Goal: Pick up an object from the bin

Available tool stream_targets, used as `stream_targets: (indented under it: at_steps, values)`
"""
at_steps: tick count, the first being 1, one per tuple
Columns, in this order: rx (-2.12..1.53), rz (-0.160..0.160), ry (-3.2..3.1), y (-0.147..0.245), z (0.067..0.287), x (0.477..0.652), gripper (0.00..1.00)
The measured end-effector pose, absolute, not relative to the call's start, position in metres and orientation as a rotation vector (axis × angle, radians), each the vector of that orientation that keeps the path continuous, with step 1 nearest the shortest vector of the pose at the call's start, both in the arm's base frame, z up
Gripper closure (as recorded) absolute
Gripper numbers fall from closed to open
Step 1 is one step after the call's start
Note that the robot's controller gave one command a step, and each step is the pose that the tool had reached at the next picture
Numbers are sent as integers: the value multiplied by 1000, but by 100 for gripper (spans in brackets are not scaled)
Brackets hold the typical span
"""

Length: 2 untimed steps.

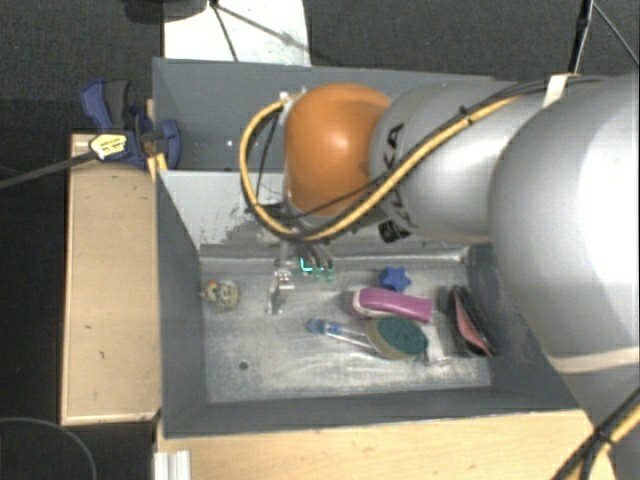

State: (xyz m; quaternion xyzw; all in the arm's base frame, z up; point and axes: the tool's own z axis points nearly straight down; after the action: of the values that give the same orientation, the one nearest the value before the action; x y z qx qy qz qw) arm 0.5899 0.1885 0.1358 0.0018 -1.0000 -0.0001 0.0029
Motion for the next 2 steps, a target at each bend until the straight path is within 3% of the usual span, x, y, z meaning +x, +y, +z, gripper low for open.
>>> stream_targets:
  at_steps: [1,2]
  values:
    - [-7,-2,-3144,187,141,592,100]
    - [-23,1,-3140,168,117,583,100]
